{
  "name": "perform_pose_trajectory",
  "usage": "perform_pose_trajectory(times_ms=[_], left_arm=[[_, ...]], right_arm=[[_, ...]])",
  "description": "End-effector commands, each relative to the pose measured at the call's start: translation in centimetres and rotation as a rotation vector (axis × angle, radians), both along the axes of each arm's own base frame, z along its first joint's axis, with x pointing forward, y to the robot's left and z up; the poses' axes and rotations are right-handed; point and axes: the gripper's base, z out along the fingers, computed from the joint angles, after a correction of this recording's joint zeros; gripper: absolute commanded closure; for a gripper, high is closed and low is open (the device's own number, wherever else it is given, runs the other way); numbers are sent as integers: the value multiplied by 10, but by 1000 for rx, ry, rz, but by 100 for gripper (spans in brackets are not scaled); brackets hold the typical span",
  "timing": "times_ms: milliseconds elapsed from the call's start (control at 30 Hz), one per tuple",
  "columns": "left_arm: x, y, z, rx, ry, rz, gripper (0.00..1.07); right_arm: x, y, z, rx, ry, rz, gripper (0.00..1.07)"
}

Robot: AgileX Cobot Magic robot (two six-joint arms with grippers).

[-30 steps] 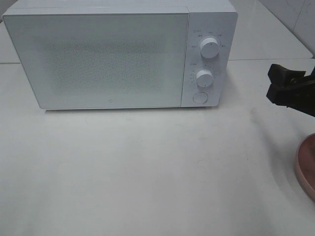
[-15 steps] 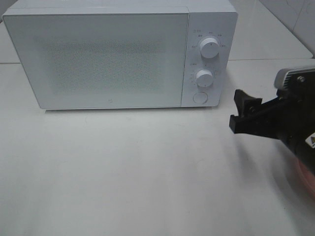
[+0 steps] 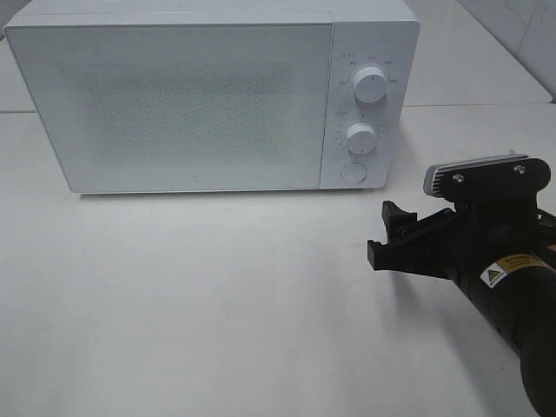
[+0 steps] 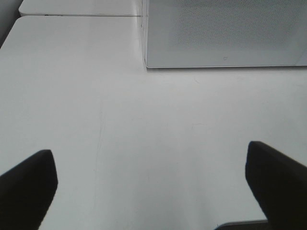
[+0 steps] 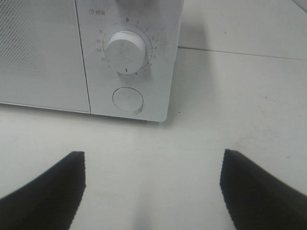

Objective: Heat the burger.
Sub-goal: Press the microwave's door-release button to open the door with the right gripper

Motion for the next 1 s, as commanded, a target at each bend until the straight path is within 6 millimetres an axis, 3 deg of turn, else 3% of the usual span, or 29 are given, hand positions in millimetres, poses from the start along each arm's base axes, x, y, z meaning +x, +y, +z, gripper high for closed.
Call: perform_pose_trajectory(times_ms=[33, 233, 400, 433, 567, 600, 667, 700, 767, 800, 833, 900, 967, 1000], left_arm=[[-3, 0, 1, 0, -36, -4, 4], [-3, 0, 1, 0, -36, -4, 4], [-3, 0, 1, 0, -36, -4, 4], [-3, 0, 1, 0, -36, -4, 4], [-3, 0, 1, 0, -36, -4, 4], [-3, 0, 1, 0, -36, -4, 4], [-3, 0, 1, 0, -36, -4, 4], [-3, 0, 1, 0, -36, -4, 4], [-3, 0, 1, 0, -36, -4, 4], [-3, 0, 1, 0, -36, -4, 4], [-3, 0, 1, 0, -36, -4, 4], [-3, 0, 1, 0, -36, -4, 4], [-3, 0, 1, 0, -36, -4, 4], [-3, 0, 1, 0, -36, -4, 4]], right_arm=[[5, 1, 19, 66, -199, -26, 32], [5, 1, 19, 296, -183, -78, 32], [5, 1, 18, 628, -152, -153, 34], [5, 1, 18, 628, -152, -153, 34], [5, 1, 18, 951, -123, -226, 41], [5, 1, 18, 951, -123, -226, 41], [5, 1, 18, 1134, -102, -268, 50], [5, 1, 18, 1134, -102, -268, 50], [5, 2, 17, 1318, -77, -313, 61], [5, 2, 17, 1318, -77, -313, 61], [5, 2, 18, 1417, -67, -335, 70], [5, 1, 18, 1458, -63, -345, 74], [5, 1, 18, 1579, -50, -374, 92], [5, 1, 18, 1579, -50, -374, 92]])
